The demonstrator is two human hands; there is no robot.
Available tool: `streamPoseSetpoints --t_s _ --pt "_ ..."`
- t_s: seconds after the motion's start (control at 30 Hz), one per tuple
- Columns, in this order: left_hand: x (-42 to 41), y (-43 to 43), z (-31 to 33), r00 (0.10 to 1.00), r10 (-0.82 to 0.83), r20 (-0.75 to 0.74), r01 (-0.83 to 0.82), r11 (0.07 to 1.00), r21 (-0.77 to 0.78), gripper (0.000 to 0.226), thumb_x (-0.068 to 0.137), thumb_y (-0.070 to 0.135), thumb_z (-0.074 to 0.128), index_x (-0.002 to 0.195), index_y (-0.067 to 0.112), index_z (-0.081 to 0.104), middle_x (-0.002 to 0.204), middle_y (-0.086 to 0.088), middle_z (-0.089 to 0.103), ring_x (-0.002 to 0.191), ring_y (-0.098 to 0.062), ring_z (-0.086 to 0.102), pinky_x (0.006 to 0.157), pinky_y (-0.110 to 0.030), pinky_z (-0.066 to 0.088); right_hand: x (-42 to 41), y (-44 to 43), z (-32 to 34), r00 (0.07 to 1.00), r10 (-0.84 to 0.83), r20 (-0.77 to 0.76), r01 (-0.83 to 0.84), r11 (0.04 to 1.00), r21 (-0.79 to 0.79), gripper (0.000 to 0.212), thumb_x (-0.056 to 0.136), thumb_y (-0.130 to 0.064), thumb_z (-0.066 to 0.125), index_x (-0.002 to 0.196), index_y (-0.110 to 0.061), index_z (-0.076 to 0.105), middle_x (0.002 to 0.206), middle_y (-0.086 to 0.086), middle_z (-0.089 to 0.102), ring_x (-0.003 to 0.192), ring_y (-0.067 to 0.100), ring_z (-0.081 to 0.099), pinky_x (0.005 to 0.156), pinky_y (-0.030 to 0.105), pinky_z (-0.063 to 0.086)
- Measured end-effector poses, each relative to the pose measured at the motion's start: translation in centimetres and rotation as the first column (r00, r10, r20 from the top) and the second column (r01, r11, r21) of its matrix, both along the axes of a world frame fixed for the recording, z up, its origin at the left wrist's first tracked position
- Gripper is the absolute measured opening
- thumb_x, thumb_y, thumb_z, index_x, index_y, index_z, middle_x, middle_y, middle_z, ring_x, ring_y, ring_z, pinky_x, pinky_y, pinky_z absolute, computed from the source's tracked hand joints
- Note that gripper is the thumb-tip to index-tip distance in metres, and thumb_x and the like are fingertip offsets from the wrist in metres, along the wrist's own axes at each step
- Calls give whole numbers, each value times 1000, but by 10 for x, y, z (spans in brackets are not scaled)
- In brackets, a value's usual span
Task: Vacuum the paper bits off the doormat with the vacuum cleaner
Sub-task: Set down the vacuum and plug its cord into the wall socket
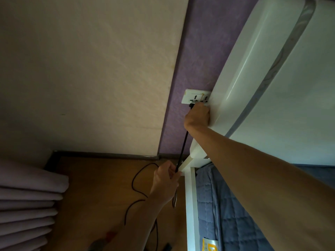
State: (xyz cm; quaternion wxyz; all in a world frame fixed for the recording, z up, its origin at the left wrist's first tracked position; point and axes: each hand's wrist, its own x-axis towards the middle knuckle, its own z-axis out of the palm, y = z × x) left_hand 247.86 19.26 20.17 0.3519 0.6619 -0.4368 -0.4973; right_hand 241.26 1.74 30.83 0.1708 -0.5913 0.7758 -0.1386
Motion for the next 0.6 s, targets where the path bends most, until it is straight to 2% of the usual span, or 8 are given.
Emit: streamPoseSetpoints --t_s 0.43,0.6 --pt "5 -5 -5 999 -1 -33 1 1000 3 12 92 13 67 87 8 57 70 -3 61 57 -8 61 52 -15 48 0 2 4 1000 -4 -27 3 1000 -25 31 96 -11 57 124 0 52 125 16 59 114 25 59 88 27 48" --pt "6 -8 -2 999 -16 -36 16 1000 -15 12 92 12 66 87 7 57 69 0 61 55 -4 61 53 -13 48 1 0 5 1000 -12 -3 12 1000 -27 30 94 -8 58 122 2 55 125 19 60 116 29 58 90 31 49"
